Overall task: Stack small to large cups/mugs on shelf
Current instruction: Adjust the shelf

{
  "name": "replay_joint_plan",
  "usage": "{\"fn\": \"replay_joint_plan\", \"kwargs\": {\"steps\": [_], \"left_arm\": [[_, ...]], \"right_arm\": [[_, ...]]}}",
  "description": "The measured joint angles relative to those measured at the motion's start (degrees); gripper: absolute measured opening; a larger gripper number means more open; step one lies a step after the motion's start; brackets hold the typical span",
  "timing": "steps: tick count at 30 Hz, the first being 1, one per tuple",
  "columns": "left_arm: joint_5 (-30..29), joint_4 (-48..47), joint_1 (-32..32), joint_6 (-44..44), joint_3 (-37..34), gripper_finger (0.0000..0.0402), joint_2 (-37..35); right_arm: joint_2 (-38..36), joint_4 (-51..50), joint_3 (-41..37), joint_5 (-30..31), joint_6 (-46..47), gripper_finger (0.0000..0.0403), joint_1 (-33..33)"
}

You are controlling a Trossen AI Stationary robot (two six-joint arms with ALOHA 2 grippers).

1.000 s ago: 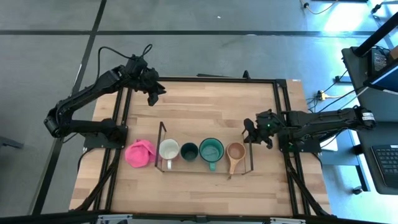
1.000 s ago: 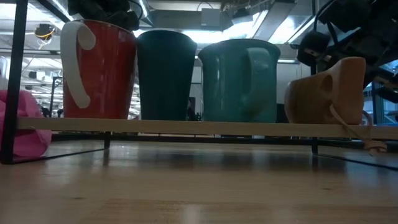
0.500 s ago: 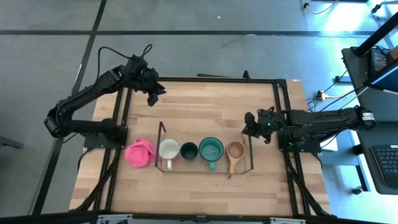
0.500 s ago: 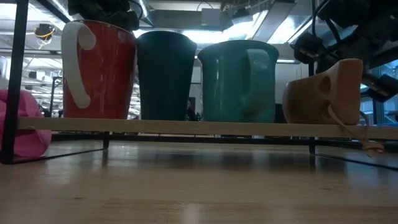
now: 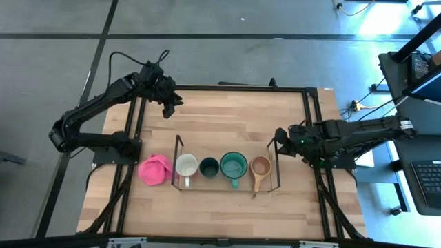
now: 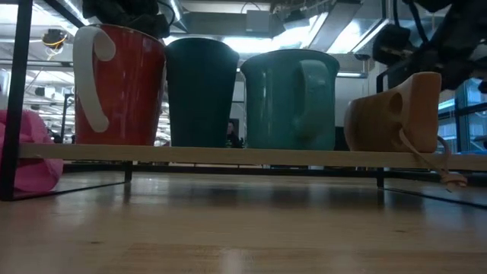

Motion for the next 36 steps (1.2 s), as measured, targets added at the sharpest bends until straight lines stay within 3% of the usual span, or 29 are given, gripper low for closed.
{"fn": "replay_joint_plan", "kwargs": {"steps": [11, 19, 25, 36], "left_arm": [[0.0, -0.23, 0.0, 1.14, 0.0, 0.0093, -0.02], [0.02, -0.23, 0.0, 1.41, 0.01, 0.0093, -0.02], [0.0, -0.25, 0.0, 1.47, 0.0, 0.0093, -0.02], [0.0, -0.23, 0.0, 1.7, 0.02, 0.0093, -0.02]], "right_arm": [[0.03, 0.72, 0.39, 1.07, 7.84, 0.001, 9.16], [1.73, -0.19, 0.39, 11.12, 9.54, 0.001, 9.59], [5.46, 0.08, 0.39, 7.9, 9.51, 0.001, 11.51], [11.72, 8.89, 0.36, 7.77, 9.1, 0.001, 14.66]]}}
